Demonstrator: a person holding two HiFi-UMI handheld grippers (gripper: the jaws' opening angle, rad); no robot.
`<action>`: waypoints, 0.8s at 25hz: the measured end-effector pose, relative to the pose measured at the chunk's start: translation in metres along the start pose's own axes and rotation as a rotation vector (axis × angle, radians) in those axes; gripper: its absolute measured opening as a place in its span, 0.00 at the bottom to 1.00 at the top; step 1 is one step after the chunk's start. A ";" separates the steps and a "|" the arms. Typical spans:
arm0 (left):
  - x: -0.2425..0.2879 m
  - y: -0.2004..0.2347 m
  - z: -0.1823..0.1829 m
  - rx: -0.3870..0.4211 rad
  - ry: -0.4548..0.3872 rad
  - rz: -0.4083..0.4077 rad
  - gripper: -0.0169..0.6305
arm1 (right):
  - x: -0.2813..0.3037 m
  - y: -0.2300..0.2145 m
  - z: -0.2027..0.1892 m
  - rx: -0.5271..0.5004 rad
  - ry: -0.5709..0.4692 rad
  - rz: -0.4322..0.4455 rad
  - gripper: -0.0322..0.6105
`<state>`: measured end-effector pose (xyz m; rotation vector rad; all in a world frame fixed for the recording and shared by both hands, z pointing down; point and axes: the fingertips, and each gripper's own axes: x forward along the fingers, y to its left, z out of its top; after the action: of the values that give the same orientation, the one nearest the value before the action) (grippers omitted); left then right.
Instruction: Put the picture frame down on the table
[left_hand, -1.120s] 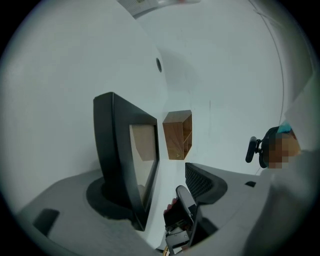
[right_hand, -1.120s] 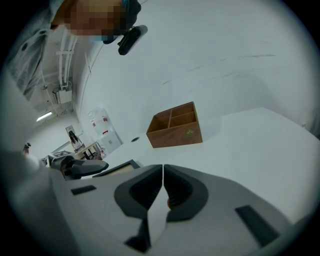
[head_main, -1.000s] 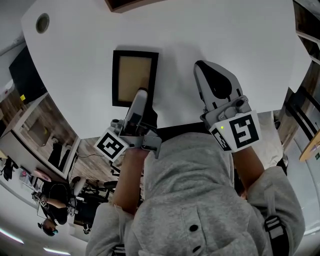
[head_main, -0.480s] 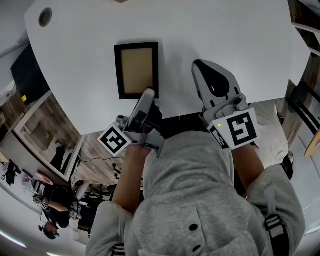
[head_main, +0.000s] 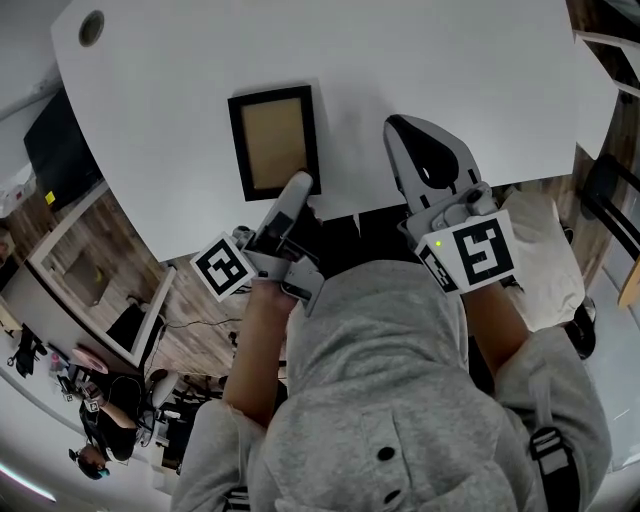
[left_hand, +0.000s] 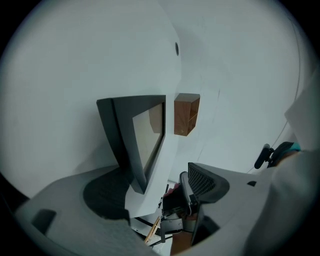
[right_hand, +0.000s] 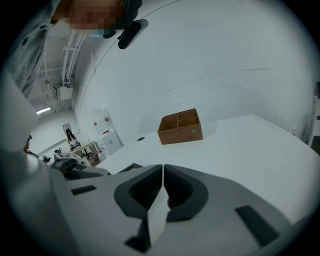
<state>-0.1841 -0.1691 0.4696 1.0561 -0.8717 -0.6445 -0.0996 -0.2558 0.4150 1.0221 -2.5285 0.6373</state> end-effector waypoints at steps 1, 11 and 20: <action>0.000 0.003 -0.002 0.000 0.010 0.005 0.57 | 0.000 0.000 -0.002 0.000 0.000 -0.001 0.10; -0.015 0.032 -0.022 0.011 0.061 0.021 0.60 | -0.011 0.008 -0.025 -0.009 -0.010 -0.016 0.10; -0.040 -0.029 -0.091 0.364 0.157 -0.086 0.59 | -0.111 0.003 -0.007 -0.086 -0.093 -0.104 0.10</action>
<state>-0.1284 -0.1056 0.4098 1.4582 -0.8265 -0.4749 -0.0246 -0.1878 0.3692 1.1683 -2.5372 0.4580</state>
